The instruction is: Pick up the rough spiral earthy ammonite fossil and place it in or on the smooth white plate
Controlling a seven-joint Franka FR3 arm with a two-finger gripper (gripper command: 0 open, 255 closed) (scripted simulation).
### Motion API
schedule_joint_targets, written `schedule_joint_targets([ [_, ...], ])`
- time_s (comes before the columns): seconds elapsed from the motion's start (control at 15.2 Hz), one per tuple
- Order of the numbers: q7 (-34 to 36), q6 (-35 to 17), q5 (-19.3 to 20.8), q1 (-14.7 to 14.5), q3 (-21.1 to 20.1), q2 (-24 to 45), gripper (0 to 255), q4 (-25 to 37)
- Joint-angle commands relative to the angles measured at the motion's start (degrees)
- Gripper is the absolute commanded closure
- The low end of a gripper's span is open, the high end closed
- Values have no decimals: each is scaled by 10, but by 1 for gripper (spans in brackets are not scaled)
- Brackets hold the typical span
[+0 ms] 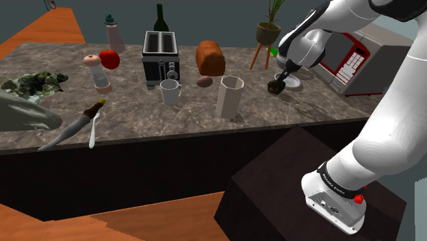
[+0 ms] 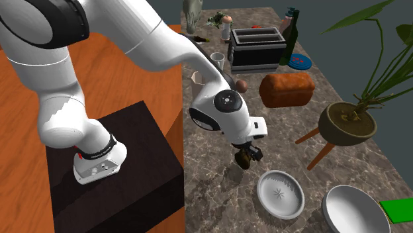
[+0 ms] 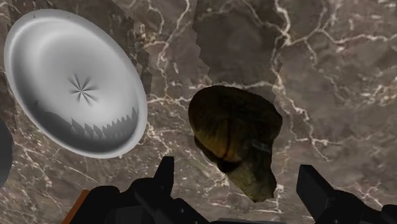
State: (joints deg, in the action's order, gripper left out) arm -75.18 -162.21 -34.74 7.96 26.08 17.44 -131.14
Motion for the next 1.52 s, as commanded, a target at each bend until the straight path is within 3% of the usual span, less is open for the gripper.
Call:
schedule_joint_targets([
  [0.0, -18, -9, -23, 13, -17, 18, 0, 8],
  [0.59, -29, -14, -38, 22, -29, 31, 0, 15],
  [0.66, -29, -14, -38, 22, -29, 31, 255, 15],
  [1.25, -29, -14, -38, 22, -29, 31, 255, 15],
  [1.45, -4, 1, -7, 4, -5, 11, 255, 11],
])
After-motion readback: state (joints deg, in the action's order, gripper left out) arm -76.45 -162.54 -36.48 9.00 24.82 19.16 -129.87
